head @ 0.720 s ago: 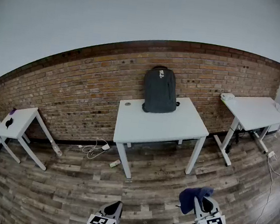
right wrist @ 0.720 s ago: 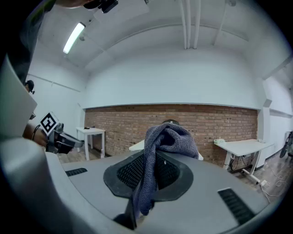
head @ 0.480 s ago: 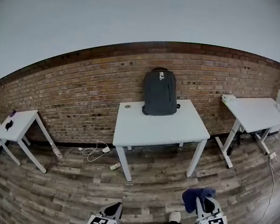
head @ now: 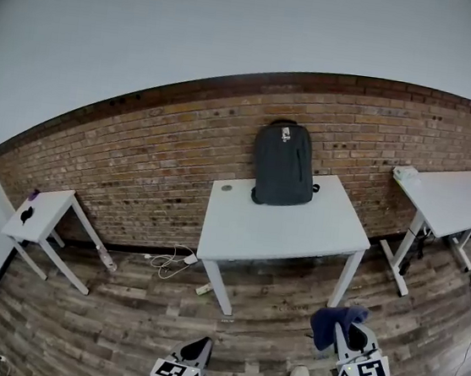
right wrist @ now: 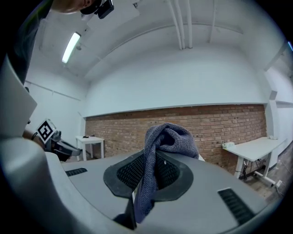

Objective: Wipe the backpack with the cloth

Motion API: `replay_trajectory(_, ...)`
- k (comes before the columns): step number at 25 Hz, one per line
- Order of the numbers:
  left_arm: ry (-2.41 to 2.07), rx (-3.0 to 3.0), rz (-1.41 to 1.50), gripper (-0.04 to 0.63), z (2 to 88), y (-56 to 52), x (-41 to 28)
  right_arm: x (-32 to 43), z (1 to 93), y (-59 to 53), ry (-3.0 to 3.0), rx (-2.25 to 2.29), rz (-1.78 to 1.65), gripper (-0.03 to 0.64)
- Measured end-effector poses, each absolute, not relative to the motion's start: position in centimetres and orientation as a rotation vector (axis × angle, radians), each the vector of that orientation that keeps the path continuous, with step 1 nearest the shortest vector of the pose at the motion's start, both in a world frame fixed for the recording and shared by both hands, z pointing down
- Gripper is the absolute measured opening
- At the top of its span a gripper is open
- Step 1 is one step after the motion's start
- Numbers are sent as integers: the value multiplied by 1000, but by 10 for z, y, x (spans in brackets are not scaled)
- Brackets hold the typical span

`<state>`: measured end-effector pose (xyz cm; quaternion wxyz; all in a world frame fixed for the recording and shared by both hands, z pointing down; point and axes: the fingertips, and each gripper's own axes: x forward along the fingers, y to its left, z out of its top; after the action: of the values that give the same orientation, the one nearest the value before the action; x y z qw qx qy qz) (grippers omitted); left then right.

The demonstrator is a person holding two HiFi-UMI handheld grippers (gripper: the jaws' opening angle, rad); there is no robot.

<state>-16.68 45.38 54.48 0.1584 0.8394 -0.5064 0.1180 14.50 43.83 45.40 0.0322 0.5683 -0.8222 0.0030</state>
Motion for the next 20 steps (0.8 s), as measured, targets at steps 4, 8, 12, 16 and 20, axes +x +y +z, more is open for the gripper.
replay_trajectory(4,-1464,2415,370,-3,541,433,-155,153,451,409,-2554,1735,20,40)
replay_trajectory(8,-1472,2402,364,-3,543,408,-144,164,455,383,-2564,1719,25,40)
replay_trajectory(12,-1454,2409,390,-3,546,387,-122,185,457,362,-2548,1719,25,40)
replay_trajectory(16,-1446,2424,394,-3,537,365,-101,204,448,341,-2545,1740,20,40)
replay_trajectory(20,-1447,2432,395,-3,531,343,-82,223,447,325,-2540,1741,19,40)
